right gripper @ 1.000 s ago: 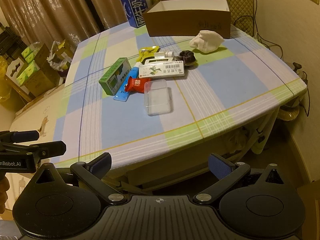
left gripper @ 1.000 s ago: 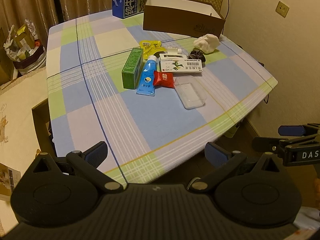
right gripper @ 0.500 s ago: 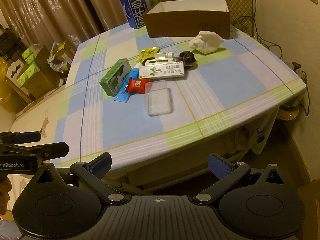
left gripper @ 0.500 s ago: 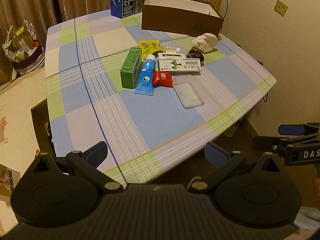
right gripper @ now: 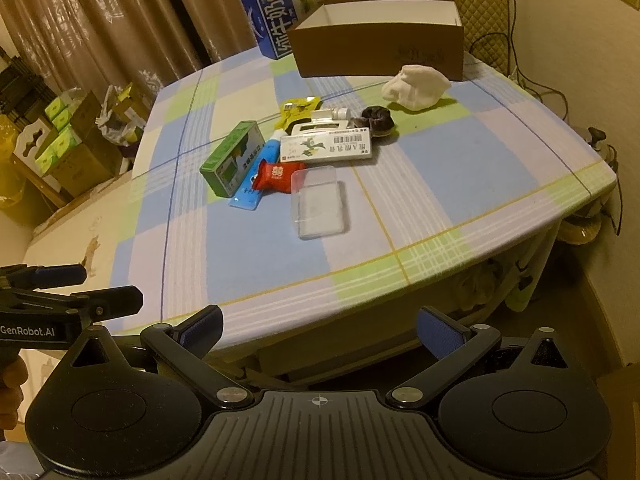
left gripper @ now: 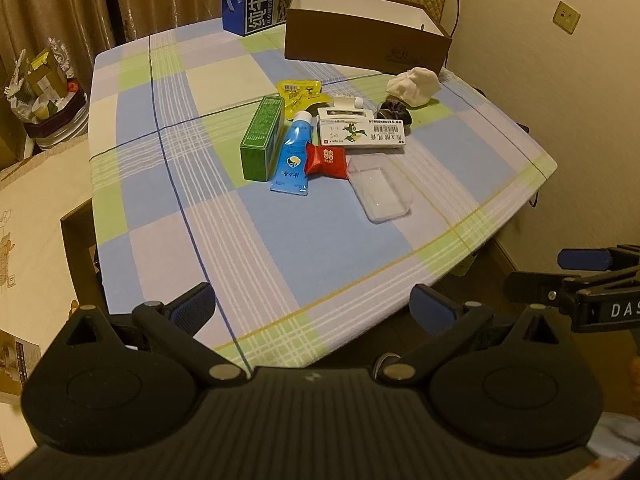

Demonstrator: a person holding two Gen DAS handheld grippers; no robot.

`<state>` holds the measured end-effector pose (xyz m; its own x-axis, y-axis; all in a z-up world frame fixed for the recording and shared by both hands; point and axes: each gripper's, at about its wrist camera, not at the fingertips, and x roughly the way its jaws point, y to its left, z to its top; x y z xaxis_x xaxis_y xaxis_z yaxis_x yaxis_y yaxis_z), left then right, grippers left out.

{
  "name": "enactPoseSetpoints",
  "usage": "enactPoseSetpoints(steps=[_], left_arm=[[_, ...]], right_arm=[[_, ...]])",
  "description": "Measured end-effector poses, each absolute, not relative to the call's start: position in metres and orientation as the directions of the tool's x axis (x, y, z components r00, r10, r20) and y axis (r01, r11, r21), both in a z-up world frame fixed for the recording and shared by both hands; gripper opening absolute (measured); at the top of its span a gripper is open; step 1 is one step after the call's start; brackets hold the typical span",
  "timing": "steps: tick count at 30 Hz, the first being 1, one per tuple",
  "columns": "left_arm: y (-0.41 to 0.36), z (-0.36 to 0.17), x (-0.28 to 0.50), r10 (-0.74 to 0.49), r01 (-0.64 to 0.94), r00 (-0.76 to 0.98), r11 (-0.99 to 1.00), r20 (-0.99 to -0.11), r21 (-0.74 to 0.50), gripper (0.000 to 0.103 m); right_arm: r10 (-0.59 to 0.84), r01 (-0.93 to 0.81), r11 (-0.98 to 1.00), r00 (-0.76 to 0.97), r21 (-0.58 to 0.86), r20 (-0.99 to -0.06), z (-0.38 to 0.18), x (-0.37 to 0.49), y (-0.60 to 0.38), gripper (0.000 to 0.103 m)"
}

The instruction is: Organize objects

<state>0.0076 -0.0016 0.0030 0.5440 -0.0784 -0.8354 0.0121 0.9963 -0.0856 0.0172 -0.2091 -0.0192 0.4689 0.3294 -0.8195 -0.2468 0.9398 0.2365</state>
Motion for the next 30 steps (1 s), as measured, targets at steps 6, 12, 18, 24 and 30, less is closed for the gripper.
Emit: enactPoseSetpoints(steps=[6, 12, 18, 24, 30], left_arm=[[-0.009, 0.000, 0.022, -0.074, 0.007, 0.535, 0.997, -0.841, -0.083, 0.102], [-0.020, -0.002, 0.043, -0.061, -0.010, 0.528, 0.997, -0.847, -0.078, 0.102], [-0.035, -0.010, 0.069, -0.047, -0.032, 0.514, 0.997, -0.856, -0.075, 0.102], [-0.054, -0.022, 0.100, -0.036, -0.057, 0.498, 0.996, -0.867, -0.074, 0.102], [-0.078, -0.041, 0.134, -0.015, -0.075, 0.482, 0.995, -0.876, -0.058, 0.102]], right_arm=[[0.332, -0.237, 0.940, 0.462, 0.246, -0.823, -0.020, 0.034, -0.221, 0.101], [0.336, -0.238, 0.938, 0.464, 0.250, -0.820, -0.018, 0.058, -0.237, 0.101], [0.338, -0.237, 0.938, 0.464, 0.253, -0.818, -0.018, 0.088, -0.260, 0.101], [0.338, -0.242, 0.937, 0.463, 0.251, -0.819, -0.018, 0.118, -0.286, 0.101], [0.340, -0.238, 0.937, 0.451, 0.255, -0.825, -0.022, 0.150, -0.312, 0.101]])
